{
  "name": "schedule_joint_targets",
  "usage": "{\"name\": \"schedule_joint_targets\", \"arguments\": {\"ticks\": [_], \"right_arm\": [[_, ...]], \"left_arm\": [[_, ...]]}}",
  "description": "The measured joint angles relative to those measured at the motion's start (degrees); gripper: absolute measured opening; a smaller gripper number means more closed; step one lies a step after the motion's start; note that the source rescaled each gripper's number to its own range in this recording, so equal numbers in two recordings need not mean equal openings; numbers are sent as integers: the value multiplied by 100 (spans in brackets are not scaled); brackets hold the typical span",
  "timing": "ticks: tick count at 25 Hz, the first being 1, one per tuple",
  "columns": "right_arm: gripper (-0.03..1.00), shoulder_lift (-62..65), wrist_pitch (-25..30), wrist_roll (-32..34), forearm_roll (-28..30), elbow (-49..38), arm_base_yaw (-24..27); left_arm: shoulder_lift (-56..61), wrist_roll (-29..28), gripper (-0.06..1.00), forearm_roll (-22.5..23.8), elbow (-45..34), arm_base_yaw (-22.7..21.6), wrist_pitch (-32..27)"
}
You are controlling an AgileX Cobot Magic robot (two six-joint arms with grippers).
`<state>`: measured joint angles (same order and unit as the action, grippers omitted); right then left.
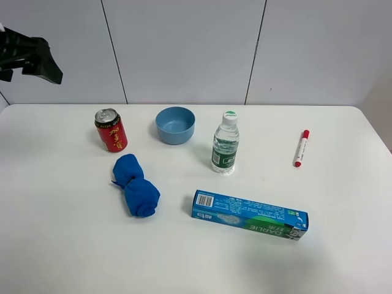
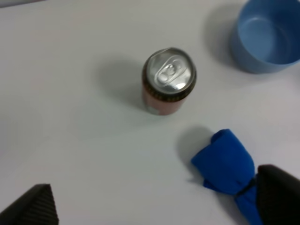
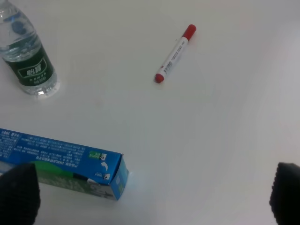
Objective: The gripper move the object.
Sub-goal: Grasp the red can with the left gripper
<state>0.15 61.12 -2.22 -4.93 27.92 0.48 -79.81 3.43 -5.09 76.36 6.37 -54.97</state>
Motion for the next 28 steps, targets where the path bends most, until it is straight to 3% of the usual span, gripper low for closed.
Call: {"name": "schedule_joint_targets", "arguments": {"ticks": [8, 28], "right_arm": [[100, 0, 0, 0, 0, 0, 0], [100, 0, 0, 0, 0, 0, 0]], "left_arm": [[-930, 13, 54, 0, 60, 476, 748], [-2635, 710, 54, 0, 71, 489, 1971]]}}
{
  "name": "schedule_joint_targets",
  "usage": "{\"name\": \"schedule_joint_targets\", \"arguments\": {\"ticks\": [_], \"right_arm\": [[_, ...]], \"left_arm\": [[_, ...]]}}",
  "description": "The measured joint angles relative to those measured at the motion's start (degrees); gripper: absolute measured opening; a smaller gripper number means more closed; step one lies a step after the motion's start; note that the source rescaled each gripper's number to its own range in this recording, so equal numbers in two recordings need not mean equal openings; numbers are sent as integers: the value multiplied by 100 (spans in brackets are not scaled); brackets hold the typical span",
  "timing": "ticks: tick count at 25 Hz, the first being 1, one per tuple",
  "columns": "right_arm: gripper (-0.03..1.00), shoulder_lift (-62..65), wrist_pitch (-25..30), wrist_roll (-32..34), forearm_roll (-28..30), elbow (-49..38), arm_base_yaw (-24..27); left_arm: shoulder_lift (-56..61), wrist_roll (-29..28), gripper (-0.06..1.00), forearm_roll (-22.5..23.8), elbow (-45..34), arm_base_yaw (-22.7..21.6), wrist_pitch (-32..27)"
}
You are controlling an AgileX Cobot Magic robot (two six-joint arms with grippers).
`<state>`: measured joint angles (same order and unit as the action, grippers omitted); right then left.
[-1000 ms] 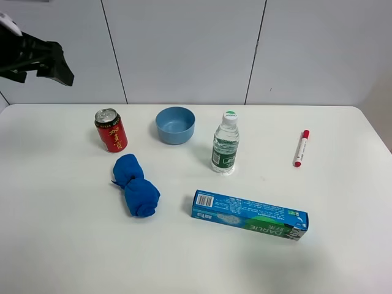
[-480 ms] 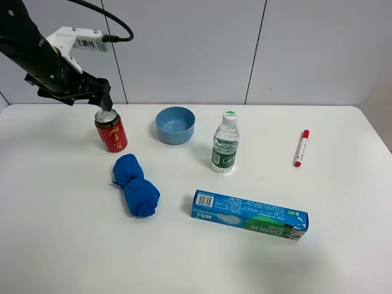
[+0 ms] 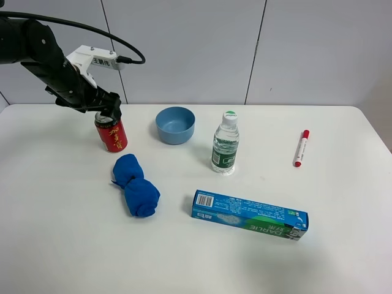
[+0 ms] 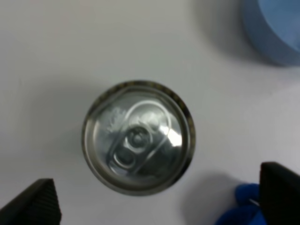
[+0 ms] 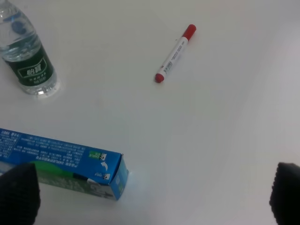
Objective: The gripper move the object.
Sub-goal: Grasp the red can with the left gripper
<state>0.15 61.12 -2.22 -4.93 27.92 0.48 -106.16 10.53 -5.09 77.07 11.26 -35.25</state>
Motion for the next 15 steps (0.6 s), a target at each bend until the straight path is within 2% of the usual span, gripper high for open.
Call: {"name": "schedule_joint_targets", "arguments": {"ticks": [8, 15], "right_arm": [[100, 0, 0, 0, 0, 0, 0], [100, 0, 0, 0, 0, 0, 0]], "left_arm": [[-317, 458, 54, 0, 0, 0, 192], [-546, 560, 54, 0, 0, 0, 485]]}}
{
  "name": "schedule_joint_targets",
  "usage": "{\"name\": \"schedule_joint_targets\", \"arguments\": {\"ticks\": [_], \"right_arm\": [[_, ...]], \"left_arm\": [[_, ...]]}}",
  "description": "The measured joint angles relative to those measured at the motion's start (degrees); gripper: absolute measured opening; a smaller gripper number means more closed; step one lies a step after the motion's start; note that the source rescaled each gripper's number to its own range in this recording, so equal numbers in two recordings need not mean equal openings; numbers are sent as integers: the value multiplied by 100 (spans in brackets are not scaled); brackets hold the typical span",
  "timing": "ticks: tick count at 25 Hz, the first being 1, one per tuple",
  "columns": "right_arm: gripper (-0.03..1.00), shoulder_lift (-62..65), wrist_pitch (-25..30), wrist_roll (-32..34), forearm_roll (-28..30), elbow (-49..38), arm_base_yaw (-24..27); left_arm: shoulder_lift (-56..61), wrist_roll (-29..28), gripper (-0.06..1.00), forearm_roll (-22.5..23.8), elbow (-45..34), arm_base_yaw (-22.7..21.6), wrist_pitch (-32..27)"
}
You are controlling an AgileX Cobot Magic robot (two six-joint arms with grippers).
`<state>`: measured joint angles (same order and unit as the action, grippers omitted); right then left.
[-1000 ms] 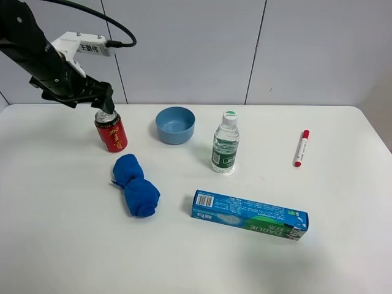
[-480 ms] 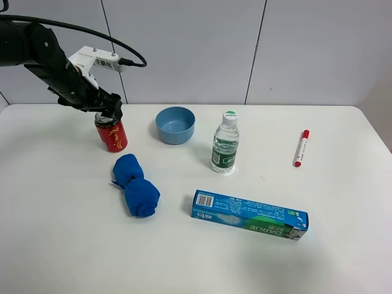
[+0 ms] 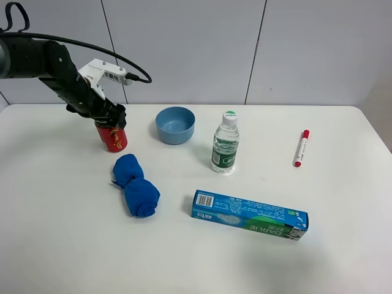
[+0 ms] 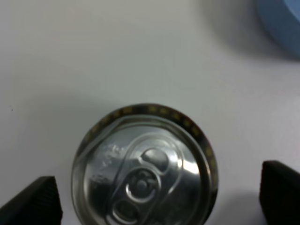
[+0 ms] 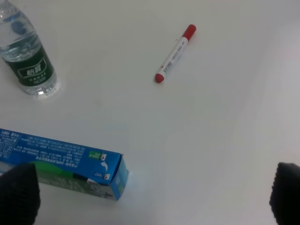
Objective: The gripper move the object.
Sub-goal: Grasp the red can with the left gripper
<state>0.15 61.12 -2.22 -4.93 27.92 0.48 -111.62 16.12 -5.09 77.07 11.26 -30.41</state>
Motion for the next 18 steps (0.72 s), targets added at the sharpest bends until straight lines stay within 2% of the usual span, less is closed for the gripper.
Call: {"name": "schedule_joint_targets", "arguments": {"ticks": [14, 16, 18], "right_arm": [[100, 0, 0, 0, 0, 0, 0], [100, 0, 0, 0, 0, 0, 0], [100, 0, 0, 0, 0, 0, 0]], "left_arm": [[-399, 77, 52, 123, 0, 0, 548], [-405, 83, 43, 158, 0, 0, 573], [-409, 83, 24, 160, 0, 0, 584]]}}
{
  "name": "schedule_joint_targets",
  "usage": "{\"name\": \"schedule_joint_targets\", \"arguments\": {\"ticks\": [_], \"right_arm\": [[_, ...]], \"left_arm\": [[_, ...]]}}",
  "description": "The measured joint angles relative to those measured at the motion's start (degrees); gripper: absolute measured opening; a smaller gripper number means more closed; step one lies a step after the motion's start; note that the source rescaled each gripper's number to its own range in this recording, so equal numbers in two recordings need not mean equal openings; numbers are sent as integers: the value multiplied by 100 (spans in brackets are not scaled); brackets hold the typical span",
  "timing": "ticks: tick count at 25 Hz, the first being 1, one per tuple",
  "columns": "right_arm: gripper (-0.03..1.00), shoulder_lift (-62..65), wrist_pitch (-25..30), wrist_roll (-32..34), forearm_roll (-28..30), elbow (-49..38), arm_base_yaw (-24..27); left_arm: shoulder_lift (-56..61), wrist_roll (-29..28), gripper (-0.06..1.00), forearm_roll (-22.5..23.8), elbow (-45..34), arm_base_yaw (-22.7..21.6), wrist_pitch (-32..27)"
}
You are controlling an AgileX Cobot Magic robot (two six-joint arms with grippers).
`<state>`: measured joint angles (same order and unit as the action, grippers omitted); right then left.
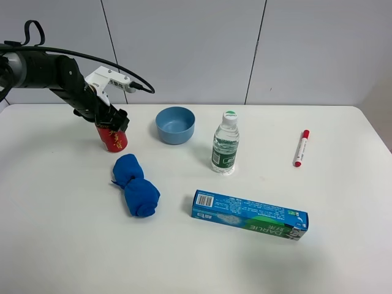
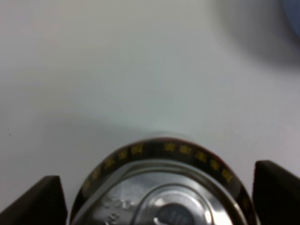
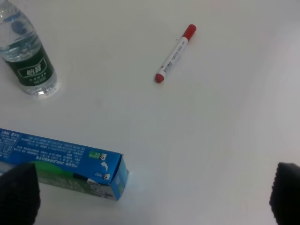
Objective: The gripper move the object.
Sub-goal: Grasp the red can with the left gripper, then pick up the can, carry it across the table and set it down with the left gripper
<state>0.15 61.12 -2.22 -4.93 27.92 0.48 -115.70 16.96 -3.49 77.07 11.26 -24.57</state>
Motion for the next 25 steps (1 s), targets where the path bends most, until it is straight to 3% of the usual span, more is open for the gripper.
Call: {"name": "schedule_joint_targets", "arguments": {"ticks": [2, 3, 13, 21, 25], "right_arm": [[100, 0, 0, 0, 0, 0, 0], [100, 0, 0, 0, 0, 0, 0], [100, 0, 0, 0, 0, 0, 0], [100, 0, 0, 0, 0, 0, 0], [100, 0, 0, 0, 0, 0, 0]], "left_arm": [[-8, 0, 3, 7, 0, 0, 5], [-22, 0, 1, 7, 0, 0, 11], [-7, 0, 1, 7, 11, 0, 12], [949, 0, 1, 11, -8, 13, -816], [1547, 0, 1, 11, -8, 227, -975]]}}
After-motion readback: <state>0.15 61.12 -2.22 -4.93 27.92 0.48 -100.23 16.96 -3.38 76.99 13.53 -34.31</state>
